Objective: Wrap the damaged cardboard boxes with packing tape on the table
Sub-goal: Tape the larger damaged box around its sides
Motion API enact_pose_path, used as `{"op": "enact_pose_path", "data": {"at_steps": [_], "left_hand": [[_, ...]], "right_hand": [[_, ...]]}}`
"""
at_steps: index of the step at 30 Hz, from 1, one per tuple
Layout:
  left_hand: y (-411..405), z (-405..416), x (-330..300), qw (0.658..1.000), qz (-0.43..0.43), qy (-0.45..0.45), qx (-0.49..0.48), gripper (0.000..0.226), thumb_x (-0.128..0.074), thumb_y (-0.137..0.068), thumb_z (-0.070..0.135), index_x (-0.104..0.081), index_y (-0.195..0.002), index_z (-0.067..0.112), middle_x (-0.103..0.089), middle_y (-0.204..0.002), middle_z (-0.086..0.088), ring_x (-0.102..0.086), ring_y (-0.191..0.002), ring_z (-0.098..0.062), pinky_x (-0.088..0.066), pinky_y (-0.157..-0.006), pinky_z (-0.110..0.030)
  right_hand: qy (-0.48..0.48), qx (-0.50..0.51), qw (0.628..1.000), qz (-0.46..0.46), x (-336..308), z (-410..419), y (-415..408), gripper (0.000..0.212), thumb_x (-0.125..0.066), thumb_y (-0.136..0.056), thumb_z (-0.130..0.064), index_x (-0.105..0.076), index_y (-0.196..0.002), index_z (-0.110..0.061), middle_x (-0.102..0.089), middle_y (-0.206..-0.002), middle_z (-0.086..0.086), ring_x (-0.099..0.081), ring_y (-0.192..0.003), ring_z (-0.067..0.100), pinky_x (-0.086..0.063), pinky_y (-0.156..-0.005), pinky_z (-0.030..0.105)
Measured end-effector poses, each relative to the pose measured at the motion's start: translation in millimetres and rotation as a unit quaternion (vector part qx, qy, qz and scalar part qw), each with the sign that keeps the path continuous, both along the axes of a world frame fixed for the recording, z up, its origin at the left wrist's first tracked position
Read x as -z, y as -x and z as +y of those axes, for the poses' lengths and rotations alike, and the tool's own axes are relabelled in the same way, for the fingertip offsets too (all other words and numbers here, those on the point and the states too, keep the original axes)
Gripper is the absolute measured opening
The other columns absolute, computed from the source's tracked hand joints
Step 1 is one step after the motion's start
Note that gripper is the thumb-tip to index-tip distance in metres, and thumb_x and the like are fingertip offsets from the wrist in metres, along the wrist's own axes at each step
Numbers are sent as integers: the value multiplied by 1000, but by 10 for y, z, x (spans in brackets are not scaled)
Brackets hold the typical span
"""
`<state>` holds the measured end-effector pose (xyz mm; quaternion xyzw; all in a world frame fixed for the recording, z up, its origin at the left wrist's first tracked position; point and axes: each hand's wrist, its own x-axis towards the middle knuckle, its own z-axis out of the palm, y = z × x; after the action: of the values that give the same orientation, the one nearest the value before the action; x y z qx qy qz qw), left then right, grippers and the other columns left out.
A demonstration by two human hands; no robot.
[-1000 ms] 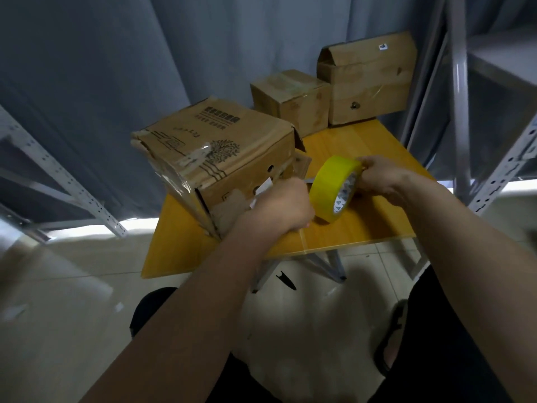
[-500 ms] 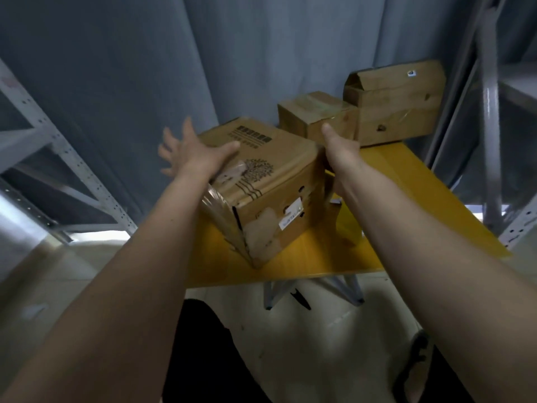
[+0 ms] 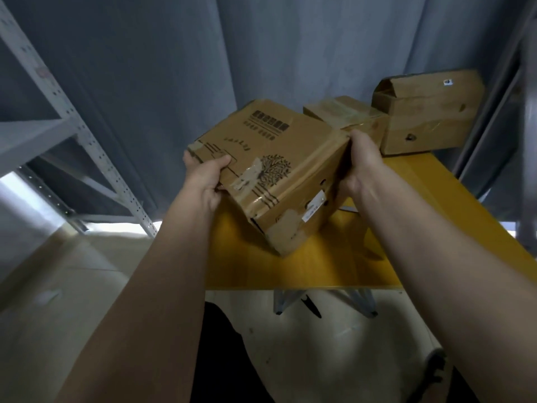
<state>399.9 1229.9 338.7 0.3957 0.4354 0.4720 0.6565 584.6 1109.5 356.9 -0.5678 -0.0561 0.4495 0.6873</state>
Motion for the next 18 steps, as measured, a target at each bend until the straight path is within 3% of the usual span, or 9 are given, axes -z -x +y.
{"op": "enact_pose_path", "data": {"at_steps": [2, 4, 5, 7, 9, 13, 16, 18], "left_hand": [[23, -54, 30, 997, -68, 15, -26, 73, -57, -91, -7, -23, -148, 23, -53, -135, -13, -63, -108, -29, -58, -77, -52], [38, -143, 133, 988, -140, 40, -48, 84, -53, -91, -11, -12, -154, 27, -45, -145, -13, -56, -121, -31, -53, -89, -57], [35, -210, 221, 983, -168, 56, -55, 90, -52, -90, -13, -7, -154, 30, -39, -150, -13, -50, -128, -33, -48, -95, -60], [10, -351, 460, 982, -155, 82, -65, 102, -55, -87, -14, 2, -154, 38, -27, -157, -12, -41, -135, -35, -42, -104, -59], [-45, -485, 677, 984, -141, 94, -53, 108, -58, -86, -14, 6, -152, 43, -23, -158, -14, -39, -136, -36, -39, -107, -57], [-156, -684, 974, 980, -154, 128, -12, 95, -56, -84, -18, -15, -152, 33, -42, -146, -19, -47, -129, -37, -40, -106, -55], [-132, -689, 1009, 968, -161, 192, -28, 52, -50, -84, -13, -47, -132, 6, -58, -128, -20, -61, -105, -31, -51, -92, -41], [-92, -637, 936, 958, -179, 216, -66, 39, -46, -86, -1, -54, -124, 2, -60, -124, -18, -61, -98, -27, -49, -90, -39]], "right_hand": [[-54, 12, 997, -56, -76, 30, 49, 32, -47, -92, -39, -62, -70, -22, -66, -56, -4, -62, -57, 16, -47, -45, 21], [-85, 22, 985, -148, -150, 34, 65, 25, -50, -84, -36, -59, -64, -24, -62, -55, -8, -58, -55, 13, -43, -53, 20], [-93, 19, 976, -198, -172, 42, 57, 20, -51, -79, -34, -63, -67, -24, -65, -65, -8, -59, -64, 14, -43, -60, 25], [-101, 0, 952, -290, -186, 47, 10, 26, -51, -81, -30, -72, -92, -20, -70, -98, -3, -64, -92, 17, -48, -78, 32], [-103, -17, 927, -360, -179, 12, -55, 33, -44, -90, -20, -66, -115, -20, -63, -116, -4, -57, -110, 15, -46, -93, 29], [-67, -53, 897, -434, -116, -82, -148, 44, -38, -95, -10, -51, -137, -17, -52, -129, -2, -49, -118, 13, -41, -102, 26], [-24, -55, 869, -491, 0, -113, -170, 39, -40, -98, -13, -57, -133, -13, -47, -143, 3, -40, -132, 17, -30, -113, 31], [-17, -62, 853, -517, 5, -106, -161, 36, -46, -98, -18, -58, -131, -11, -47, -144, 3, -40, -133, 17, -28, -113, 29]]}}
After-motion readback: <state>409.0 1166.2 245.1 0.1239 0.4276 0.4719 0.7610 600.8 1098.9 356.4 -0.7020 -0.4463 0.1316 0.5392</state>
